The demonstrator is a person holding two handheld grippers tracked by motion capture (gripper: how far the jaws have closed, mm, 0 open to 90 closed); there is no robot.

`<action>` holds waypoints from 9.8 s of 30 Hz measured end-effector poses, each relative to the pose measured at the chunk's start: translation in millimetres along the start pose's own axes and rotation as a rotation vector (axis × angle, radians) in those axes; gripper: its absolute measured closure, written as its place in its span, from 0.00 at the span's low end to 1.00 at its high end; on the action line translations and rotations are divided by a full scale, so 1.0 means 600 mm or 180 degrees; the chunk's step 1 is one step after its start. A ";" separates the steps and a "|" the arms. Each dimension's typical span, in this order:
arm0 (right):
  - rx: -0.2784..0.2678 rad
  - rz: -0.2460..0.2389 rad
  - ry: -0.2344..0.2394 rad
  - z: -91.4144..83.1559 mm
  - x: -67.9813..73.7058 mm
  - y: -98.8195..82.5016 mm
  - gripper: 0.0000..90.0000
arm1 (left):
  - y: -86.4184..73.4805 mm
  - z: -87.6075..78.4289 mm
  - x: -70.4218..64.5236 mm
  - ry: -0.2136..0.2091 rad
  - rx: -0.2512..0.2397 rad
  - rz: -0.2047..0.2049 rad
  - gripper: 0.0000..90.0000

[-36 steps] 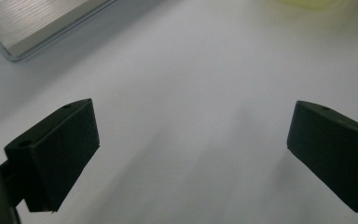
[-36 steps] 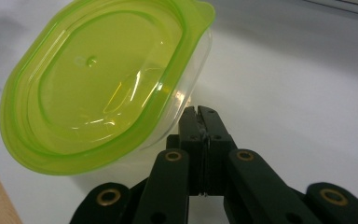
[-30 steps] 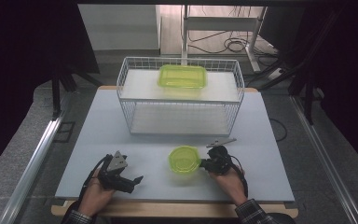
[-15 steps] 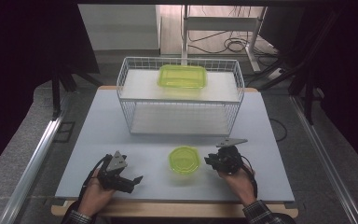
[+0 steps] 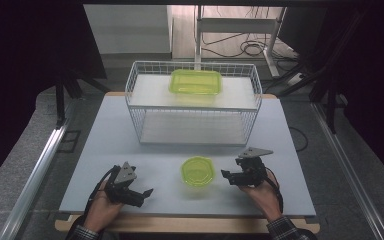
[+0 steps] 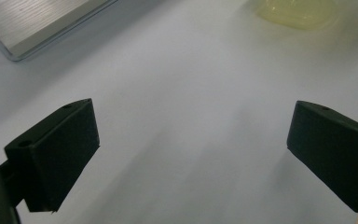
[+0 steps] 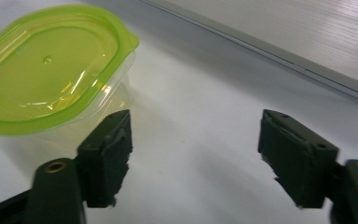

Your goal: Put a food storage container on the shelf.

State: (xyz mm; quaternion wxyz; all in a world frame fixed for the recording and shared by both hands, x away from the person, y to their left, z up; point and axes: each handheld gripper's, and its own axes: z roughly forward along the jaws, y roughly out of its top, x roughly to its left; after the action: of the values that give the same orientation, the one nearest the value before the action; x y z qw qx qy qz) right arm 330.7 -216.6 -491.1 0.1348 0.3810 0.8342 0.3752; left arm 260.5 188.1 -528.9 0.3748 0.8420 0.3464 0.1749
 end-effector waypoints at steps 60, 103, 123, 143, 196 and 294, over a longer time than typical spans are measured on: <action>0.0307 0.1501 0.1399 0.055 -0.001 0.052 0.90 | 0.000 0.001 -0.001 0.0026 0.0026 0.0032 0.03; -0.0280 0.1477 0.1527 -0.030 -0.026 0.140 0.90 | 0.001 -0.002 0.001 0.0036 0.0001 -0.0005 0.03; -0.0504 0.1413 0.1523 -0.071 -0.034 0.197 0.90 | 0.001 -0.002 0.001 0.0045 0.0003 -0.0005 0.03; -0.0737 0.1390 0.1558 -0.112 -0.041 0.274 0.90 | 0.000 -0.001 0.002 0.0039 0.0002 -0.0007 0.03; -0.0947 0.1476 0.0826 -0.075 -0.078 0.468 0.90 | 0.001 -0.006 0.006 0.0009 -0.0021 -0.0105 0.03; -0.0729 0.0196 0.0337 -0.091 -0.042 0.387 0.05 | 0.000 -0.013 0.011 -0.0091 -0.0230 -0.0276 0.02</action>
State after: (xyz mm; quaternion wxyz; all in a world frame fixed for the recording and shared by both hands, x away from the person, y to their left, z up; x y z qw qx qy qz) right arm 443.9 -164.7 -286.2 0.1215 0.3682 0.7797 0.4916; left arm 260.7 196.8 -523.2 0.4171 0.8145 0.3707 0.1588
